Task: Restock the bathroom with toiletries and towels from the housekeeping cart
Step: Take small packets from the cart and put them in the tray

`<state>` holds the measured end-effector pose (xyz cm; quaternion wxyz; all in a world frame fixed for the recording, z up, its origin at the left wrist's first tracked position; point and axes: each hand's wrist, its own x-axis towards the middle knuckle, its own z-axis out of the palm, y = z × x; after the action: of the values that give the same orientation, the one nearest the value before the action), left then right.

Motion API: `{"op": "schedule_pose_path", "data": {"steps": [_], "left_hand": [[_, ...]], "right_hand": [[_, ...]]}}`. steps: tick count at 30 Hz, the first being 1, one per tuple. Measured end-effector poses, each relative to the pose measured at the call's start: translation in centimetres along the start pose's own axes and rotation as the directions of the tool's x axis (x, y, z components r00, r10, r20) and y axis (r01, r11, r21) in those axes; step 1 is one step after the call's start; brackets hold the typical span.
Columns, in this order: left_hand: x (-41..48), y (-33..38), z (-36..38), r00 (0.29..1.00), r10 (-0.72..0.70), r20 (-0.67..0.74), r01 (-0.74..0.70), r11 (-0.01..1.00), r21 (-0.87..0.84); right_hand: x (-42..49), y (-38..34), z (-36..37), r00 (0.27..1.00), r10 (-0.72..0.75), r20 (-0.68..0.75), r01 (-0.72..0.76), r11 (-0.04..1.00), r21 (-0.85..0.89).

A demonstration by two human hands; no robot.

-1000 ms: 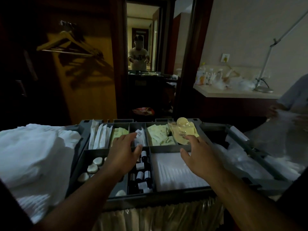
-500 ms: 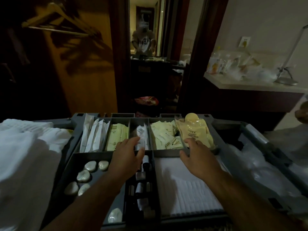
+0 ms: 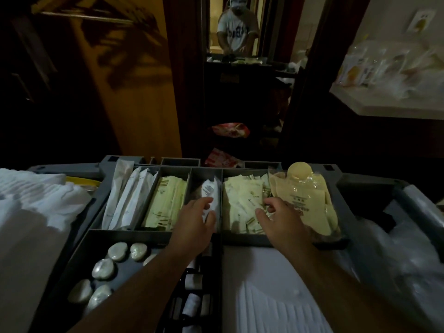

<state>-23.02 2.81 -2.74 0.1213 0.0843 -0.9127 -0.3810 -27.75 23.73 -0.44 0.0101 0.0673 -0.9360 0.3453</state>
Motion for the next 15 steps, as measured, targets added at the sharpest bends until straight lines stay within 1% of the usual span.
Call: {"op": "schedule_pose_path", "data": {"steps": [5,8,10,12,15], "left_hand": [[3.1,0.9,2.0,0.997,0.019,-0.073,-0.025,0.997,-0.074],[4.2,0.8,3.4,0.992,-0.002,-0.128,-0.013,0.994,-0.112],[4.3,0.1,4.4,0.991,-0.033,-0.132,0.022,0.996,-0.082],[4.3,-0.6,5.1,0.985,-0.049,-0.166,0.046,0.999,-0.022],[4.5,-0.9,5.5,0.978,-0.048,-0.201,0.056,0.998,0.036]], "right_hand": [[3.0,0.8,1.4,0.997,-0.069,0.037,0.07,0.998,-0.008],[4.9,1.0,2.1,0.992,-0.095,0.077,0.098,0.995,-0.03],[5.8,1.3,2.7,0.99,-0.06,0.126,0.071,0.994,-0.079],[6.2,1.5,3.3,0.987,-0.017,0.16,0.039,0.99,-0.136],[6.0,1.3,4.0,0.987,-0.012,0.161,0.046,0.976,-0.212]]}}
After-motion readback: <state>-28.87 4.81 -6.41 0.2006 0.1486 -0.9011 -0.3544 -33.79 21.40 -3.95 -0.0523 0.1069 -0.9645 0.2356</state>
